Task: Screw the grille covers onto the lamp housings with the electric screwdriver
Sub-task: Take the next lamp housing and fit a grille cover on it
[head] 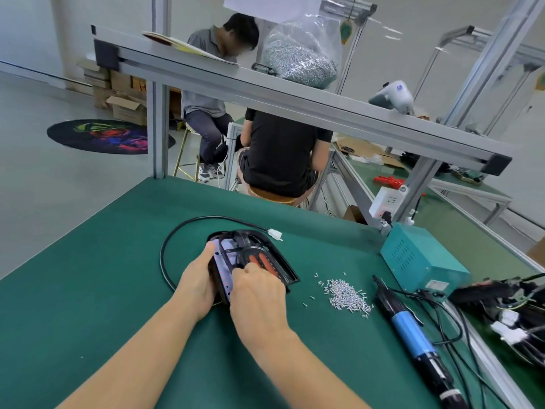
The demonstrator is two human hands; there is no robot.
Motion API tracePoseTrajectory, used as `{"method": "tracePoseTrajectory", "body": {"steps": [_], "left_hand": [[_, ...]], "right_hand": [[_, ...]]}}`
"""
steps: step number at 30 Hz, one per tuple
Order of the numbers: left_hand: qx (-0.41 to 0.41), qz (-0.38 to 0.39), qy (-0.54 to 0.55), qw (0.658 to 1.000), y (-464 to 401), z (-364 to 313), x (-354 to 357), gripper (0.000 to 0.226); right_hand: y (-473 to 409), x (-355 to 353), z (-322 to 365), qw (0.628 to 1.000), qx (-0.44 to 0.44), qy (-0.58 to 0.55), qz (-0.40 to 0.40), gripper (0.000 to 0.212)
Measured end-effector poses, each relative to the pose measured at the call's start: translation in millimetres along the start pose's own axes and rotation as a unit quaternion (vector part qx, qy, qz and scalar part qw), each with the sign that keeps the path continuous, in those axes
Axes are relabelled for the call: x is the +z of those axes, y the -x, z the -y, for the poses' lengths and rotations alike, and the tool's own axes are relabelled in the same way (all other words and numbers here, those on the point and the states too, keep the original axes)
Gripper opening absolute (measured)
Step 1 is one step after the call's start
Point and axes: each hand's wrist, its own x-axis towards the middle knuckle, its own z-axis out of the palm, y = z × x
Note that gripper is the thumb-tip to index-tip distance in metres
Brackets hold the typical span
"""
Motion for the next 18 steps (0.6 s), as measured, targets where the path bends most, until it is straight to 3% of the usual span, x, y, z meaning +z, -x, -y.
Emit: {"method": "tracePoseTrajectory", "body": {"steps": [6,9,11,15,18], "left_hand": [[0.008,0.039,-0.002,0.999,-2.1,1.9,-6.1,0.041],[0.015,0.042,-0.025,0.999,-3.3,1.6,-9.2,0.040],[0.016,0.037,-0.040,0.998,-2.4,0.8,-9.6,0.037],[0.022,-0.003,-0.060,0.998,1.4,1.5,-6.2,0.028],[0.043,-0.023,-0.071,0.996,2.8,1.0,-4.2,0.028]], "right_hand": [[0.5,2.2,10.6,0.999,0.012,-0.031,0.014,0.036],[-2.5,3.2,7.9,0.996,-0.011,-0.091,0.024,0.007],[-2.8,7.3,7.7,0.989,-0.018,-0.125,0.077,0.012],[5.6,17.6,5.3,0.981,-0.041,-0.156,0.109,0.022],[14.0,21.8,-1.7,0.975,-0.045,-0.207,0.067,0.026]]}}
